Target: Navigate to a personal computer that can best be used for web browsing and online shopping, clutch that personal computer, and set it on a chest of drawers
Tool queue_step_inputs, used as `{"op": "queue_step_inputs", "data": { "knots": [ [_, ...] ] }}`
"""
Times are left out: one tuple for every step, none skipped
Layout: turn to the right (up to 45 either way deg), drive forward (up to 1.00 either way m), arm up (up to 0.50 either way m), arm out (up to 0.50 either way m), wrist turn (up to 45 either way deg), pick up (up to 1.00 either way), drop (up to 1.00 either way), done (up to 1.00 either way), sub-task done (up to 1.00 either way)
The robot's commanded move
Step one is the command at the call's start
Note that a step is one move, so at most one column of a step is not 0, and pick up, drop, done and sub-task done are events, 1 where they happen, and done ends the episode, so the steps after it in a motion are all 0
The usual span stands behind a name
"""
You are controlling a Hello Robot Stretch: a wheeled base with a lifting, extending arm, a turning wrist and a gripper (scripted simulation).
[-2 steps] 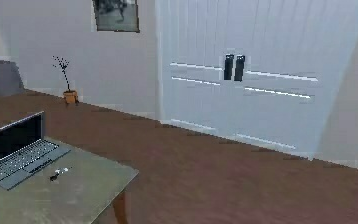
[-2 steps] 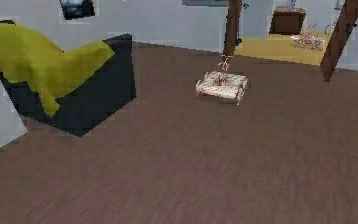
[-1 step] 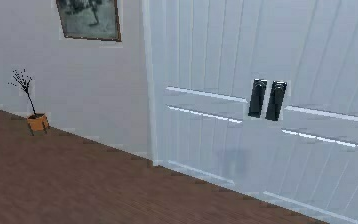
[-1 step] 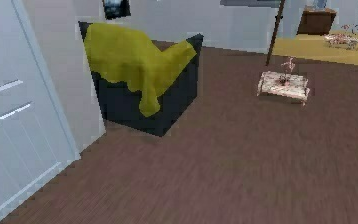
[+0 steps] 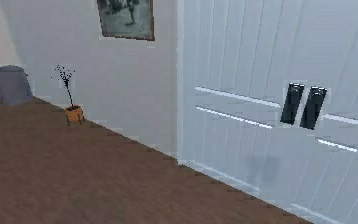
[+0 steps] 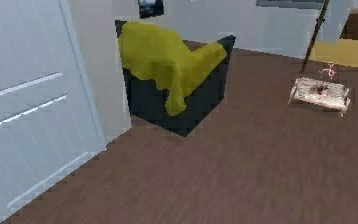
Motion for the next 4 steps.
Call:
{"op": "queue_step_inputs", "data": {
  "knots": [
    [0.0, 0.15, 0.0, 0.0, 0.0, 0.0, 0.0, 0.0, 0.0],
    [-45.0, 0.0, 0.0, 0.0, 0.0, 0.0, 0.0, 0.0, 0.0],
    [-9.0, 0.0, 0.0, 0.0, 0.0, 0.0, 0.0, 0.0, 0.0],
    [0.0, 1.0, 0.0, 0.0, 0.0, 0.0, 0.0, 0.0, 0.0]
  ]
}}
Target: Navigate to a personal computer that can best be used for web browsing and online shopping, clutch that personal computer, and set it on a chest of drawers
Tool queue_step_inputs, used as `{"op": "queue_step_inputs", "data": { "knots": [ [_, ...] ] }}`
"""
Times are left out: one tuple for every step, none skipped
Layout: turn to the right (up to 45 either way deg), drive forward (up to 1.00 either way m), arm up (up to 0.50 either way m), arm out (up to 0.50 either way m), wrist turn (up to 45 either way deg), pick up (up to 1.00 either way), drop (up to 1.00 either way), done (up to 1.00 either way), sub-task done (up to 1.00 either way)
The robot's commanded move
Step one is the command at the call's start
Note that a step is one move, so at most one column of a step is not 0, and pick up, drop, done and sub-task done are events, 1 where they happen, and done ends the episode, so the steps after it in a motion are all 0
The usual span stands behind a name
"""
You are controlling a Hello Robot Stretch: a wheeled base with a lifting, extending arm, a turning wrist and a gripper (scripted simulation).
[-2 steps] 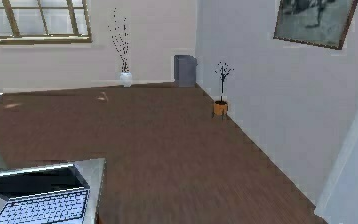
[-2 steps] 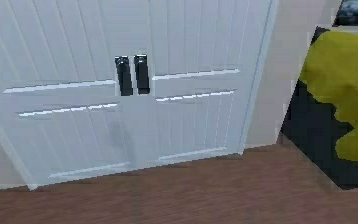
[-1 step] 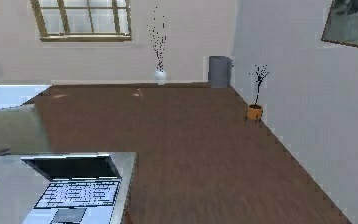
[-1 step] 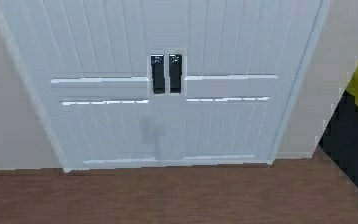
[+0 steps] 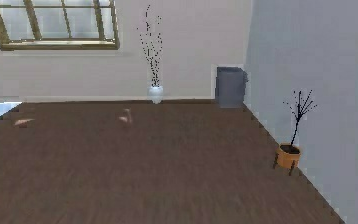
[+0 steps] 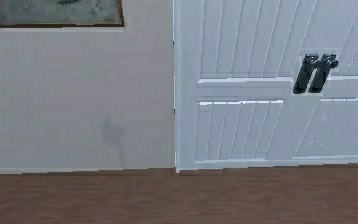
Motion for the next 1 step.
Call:
{"op": "queue_step_inputs", "data": {
  "knots": [
    [-6.0, 0.0, 0.0, 0.0, 0.0, 0.0, 0.0, 0.0, 0.0]
  ]
}}
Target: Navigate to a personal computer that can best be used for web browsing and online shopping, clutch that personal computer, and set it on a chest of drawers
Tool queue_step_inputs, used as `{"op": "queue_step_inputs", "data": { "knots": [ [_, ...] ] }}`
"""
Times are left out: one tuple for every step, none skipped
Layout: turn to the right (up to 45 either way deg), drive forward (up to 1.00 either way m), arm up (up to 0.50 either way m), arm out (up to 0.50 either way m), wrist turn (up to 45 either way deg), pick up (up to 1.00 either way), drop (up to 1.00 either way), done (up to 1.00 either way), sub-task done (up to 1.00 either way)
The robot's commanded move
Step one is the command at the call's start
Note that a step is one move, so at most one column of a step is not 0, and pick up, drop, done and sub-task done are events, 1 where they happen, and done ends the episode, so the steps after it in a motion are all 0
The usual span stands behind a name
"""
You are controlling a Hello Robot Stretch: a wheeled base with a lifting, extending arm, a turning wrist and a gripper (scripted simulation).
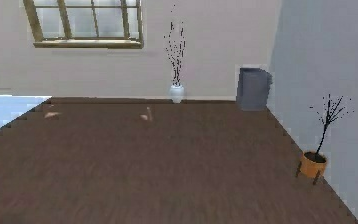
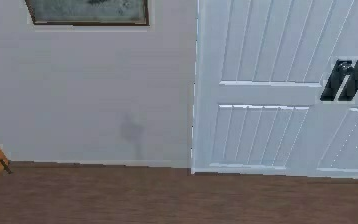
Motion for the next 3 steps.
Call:
{"op": "queue_step_inputs", "data": {
  "knots": [
    [0.0, 0.2, 0.0, 0.0, 0.0, 0.0, 0.0, 0.0, 0.0],
    [-36.0, 0.0, 0.0, 0.0, 0.0, 0.0, 0.0, 0.0, 0.0],
    [0.0, 0.2, 0.0, 0.0, 0.0, 0.0, 0.0, 0.0, 0.0]
  ]
}}
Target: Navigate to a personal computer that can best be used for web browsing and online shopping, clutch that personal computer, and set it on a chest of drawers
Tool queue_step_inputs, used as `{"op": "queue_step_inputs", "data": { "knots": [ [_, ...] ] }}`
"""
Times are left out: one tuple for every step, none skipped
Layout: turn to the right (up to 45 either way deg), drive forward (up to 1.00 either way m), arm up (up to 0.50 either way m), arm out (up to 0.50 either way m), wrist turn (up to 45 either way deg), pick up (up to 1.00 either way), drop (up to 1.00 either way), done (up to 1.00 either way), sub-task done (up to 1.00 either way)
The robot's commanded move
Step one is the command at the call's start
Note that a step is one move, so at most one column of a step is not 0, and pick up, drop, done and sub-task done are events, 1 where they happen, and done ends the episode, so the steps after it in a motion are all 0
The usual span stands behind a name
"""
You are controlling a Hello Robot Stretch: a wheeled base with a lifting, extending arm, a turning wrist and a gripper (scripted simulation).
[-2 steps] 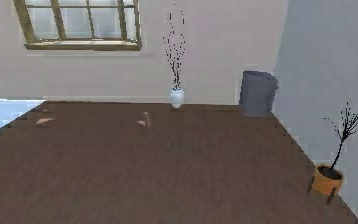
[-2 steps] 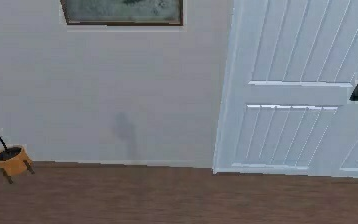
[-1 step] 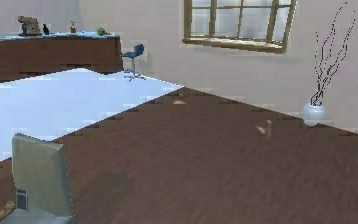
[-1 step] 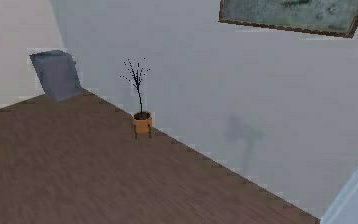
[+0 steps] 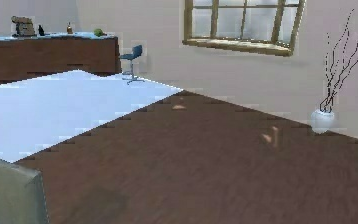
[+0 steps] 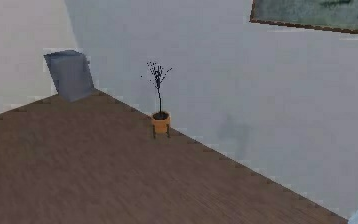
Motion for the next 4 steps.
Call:
{"op": "queue_step_inputs", "data": {
  "knots": [
    [-36.0, 0.0, 0.0, 0.0, 0.0, 0.0, 0.0, 0.0, 0.0],
    [0.0, 0.35, 0.0, 0.0, 0.0, 0.0, 0.0, 0.0, 0.0],
    [45.0, 0.0, 0.0, 0.0, 0.0, 0.0, 0.0, 0.0, 0.0],
    [45.0, 0.0, 0.0, 0.0, 0.0, 0.0, 0.0, 0.0, 0.0]
  ]
}}
